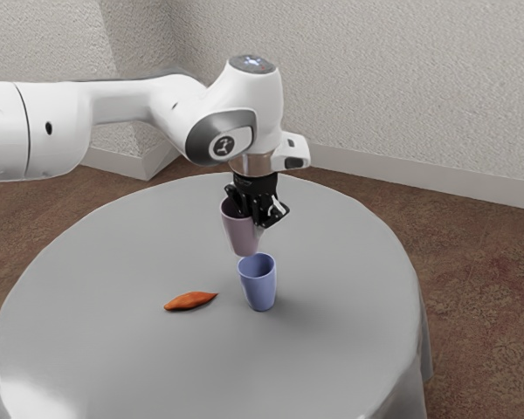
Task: Place the left cup onto the right cup
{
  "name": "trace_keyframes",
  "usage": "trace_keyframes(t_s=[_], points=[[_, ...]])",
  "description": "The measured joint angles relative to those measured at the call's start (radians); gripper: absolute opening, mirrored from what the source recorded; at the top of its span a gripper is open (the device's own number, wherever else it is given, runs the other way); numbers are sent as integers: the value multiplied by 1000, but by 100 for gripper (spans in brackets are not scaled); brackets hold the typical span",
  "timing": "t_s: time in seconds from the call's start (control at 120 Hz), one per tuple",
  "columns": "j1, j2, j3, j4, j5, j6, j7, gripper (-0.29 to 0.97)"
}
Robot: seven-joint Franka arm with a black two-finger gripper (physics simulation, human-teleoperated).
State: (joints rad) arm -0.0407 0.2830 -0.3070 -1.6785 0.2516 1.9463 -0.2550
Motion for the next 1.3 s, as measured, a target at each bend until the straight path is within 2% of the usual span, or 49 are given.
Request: trace_keyframes(t_s=[0.4,0.783,1.033,1.15,1.3], points=[[7,42,5,-34,-6,93,-29,-11],[6,96,5,-31,-2,131,-49,-10],[0,93,5,-30,2,139,-52,39],[-1,80,6,-25,5,140,-53,51],[3,38,6,-22,19,136,-53,60]])
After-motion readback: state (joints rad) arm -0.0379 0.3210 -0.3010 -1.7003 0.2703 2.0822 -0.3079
